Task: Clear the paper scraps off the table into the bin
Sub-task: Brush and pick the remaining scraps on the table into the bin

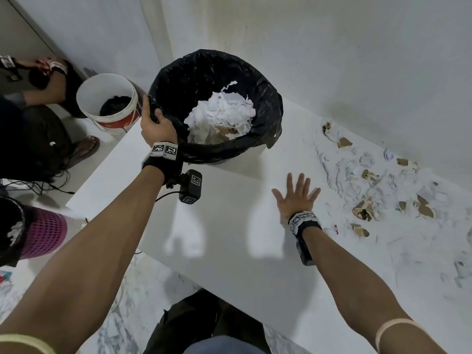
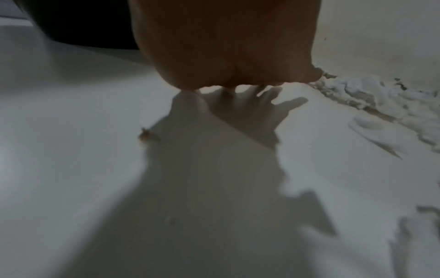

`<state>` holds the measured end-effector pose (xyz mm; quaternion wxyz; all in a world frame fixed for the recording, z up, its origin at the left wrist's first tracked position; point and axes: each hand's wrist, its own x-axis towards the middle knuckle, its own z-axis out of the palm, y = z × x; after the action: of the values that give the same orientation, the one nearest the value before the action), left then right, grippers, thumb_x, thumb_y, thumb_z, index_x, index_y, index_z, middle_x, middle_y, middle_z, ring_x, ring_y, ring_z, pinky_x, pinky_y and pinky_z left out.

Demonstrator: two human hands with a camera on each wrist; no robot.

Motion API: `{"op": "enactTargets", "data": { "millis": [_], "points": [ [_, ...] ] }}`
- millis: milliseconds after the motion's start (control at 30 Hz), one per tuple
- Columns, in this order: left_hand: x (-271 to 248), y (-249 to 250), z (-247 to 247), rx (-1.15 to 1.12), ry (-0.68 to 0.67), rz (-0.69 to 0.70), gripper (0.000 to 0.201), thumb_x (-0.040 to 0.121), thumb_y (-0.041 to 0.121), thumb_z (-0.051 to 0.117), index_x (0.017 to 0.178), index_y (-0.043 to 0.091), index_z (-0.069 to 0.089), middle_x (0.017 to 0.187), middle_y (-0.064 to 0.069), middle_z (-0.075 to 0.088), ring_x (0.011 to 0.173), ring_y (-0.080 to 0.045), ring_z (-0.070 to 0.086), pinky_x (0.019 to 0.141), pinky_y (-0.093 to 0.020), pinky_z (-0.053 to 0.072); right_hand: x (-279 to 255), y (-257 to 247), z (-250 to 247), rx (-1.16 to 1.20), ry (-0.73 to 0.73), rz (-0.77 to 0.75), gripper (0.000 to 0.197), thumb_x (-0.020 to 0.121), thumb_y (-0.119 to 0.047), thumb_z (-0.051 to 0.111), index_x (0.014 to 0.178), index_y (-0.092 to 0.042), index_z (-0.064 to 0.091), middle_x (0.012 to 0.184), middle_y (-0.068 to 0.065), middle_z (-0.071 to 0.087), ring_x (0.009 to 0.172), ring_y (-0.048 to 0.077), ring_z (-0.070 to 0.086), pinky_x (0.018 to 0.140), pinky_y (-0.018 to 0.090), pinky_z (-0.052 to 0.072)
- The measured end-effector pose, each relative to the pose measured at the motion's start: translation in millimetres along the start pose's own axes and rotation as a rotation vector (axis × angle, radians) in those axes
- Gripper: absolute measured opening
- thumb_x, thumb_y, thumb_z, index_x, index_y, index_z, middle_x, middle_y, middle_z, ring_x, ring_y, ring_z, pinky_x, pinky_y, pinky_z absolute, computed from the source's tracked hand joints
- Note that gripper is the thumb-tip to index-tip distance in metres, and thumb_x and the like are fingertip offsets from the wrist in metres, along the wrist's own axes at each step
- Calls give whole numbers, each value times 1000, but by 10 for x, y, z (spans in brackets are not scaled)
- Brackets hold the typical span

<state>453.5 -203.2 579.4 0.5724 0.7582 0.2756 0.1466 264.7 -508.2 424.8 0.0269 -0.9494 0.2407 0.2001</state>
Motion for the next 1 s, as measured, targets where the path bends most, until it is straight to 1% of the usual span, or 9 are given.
{"op": "enactTargets", "data": {
  "millis": [100, 200, 267, 433, 533, 633, 700, 867, 1000],
  "points": [
    [-22, 17, 31, -18, 0, -2, 43, 97, 14, 44, 138, 25, 46, 132, -2, 57, 123, -15, 52, 85, 1, 28, 74, -111, -109, 27, 50, -1, 75, 90, -67, 5, 152, -26, -8, 159, 14, -11, 146, 33, -11, 111, 66, -7],
    [-31, 16, 67, -20, -1, 1, 43, 97, 14, 44, 138, 24, 46, 133, -3, 57, 123, -16, 52, 87, 1, 29, 65, -439, -147, 26, 60, -179, 62, 96, -61, 14, 150, -37, -6, 159, 11, -14, 146, 33, -13, 109, 65, -13],
    [-39, 11, 85, -13, -5, 5, 43, 96, 15, 44, 138, 25, 46, 133, -2, 57, 123, -16, 52, 91, -3, 32, 16, -591, -119, 8, 42, -244, 57, 97, -59, 17, 149, -42, 1, 160, 8, -9, 147, 33, -10, 111, 66, -9],
    [-80, -1, 119, -10, -24, 12, 42, 97, 16, 44, 138, 24, 46, 135, 0, 55, 126, -15, 50, 91, -3, 30, 51, -227, -29, 36, -4, -120, 60, 92, -67, 7, 147, -48, -8, 160, 2, -14, 147, 32, -11, 112, 62, -10],
    [-157, 8, 145, -12, -48, 24, 42, 97, 15, 44, 138, 22, 47, 135, -1, 55, 126, -15, 50, 88, 1, 28, 9, 362, 18, 36, 6, 24, 64, 90, -67, 0, 148, -42, -11, 160, 6, -12, 147, 32, -7, 114, 61, -7],
    [-257, 23, 168, -17, -82, 27, 42, 97, 15, 44, 138, 22, 46, 136, 0, 54, 126, -15, 49, 90, -1, 29, -163, 733, 53, 62, 10, 96, 66, 90, -62, -2, 150, -35, -8, 160, 12, -5, 147, 34, -4, 114, 61, -4],
    [-328, 30, 177, -14, -104, 27, 43, 97, 16, 44, 139, 22, 45, 138, 1, 52, 127, -14, 48, 91, -1, 29, -316, 724, 78, 75, 53, 91, 65, 93, -60, 4, 151, -33, -6, 160, 16, -3, 147, 34, -3, 113, 62, -7],
    [-479, 22, 202, -7, -151, 35, 43, 97, 17, 43, 140, 24, 44, 138, 2, 52, 127, -13, 48, 90, -2, 29, -794, 281, 364, 40, 115, -129, 64, 95, -65, 21, 150, -40, 0, 160, 10, 1, 148, 33, 1, 110, 56, -20],
    [-554, -9, 198, 2, -166, 52, 43, 97, 18, 43, 140, 24, 44, 136, 0, 54, 125, -15, 50, 90, -2, 30, -820, 365, 416, 53, 108, -33, 59, 95, -61, 8, 150, -41, 1, 160, 11, 3, 147, 33, 2, 109, 58, -20]
  ]
}}
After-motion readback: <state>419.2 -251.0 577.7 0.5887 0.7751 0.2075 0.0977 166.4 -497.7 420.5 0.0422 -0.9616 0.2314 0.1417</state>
